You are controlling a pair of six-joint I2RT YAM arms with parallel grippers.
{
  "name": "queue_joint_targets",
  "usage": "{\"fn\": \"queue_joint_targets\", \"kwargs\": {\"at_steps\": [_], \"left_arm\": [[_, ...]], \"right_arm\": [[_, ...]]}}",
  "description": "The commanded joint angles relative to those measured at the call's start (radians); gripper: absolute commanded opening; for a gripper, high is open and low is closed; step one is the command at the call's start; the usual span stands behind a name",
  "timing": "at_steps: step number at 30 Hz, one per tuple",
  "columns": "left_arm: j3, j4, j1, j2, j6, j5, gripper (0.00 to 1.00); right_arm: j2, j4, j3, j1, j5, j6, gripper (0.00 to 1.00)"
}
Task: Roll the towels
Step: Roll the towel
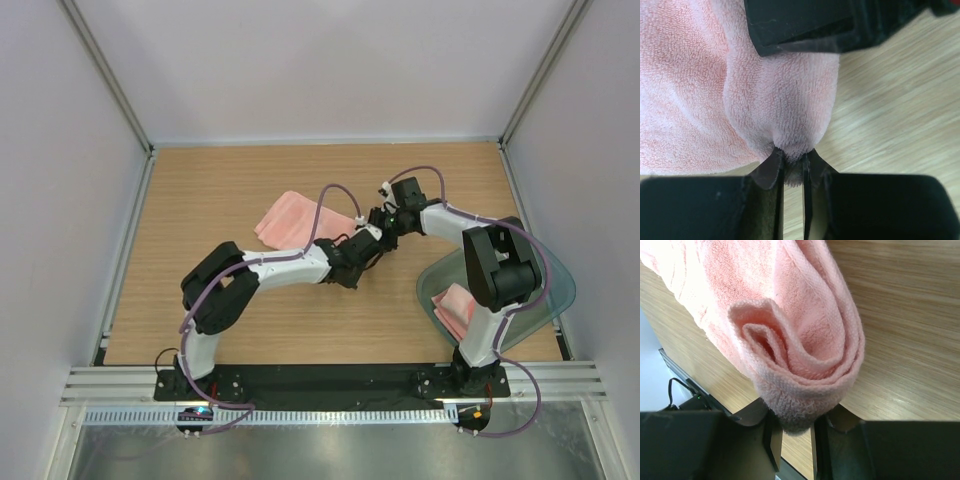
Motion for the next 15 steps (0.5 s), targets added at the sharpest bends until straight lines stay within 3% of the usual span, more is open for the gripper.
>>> {"fn": "queue_joint_targets", "kwargs": {"at_steps": [1, 9, 15], "left_arm": [[-0.033, 0.011, 0.021, -0.017, -0.044, 0.191, 0.02], [-0.104, -0.018, 0.021, -0.160, -0.112, 0.328, 0.00], [-0.138, 0.005, 0.036, -0.215, -0.140, 0.397, 0.00]], "right_arm": [[-0.023, -0.099, 0.018, 0.025, -0.037, -0.036, 0.29], [0.026, -0.174, 0.100, 0.015, 0.051, -0.072, 0.54], [0.062, -0.268, 0.172, -0.034, 0.146, -0.110, 0.56]]}}
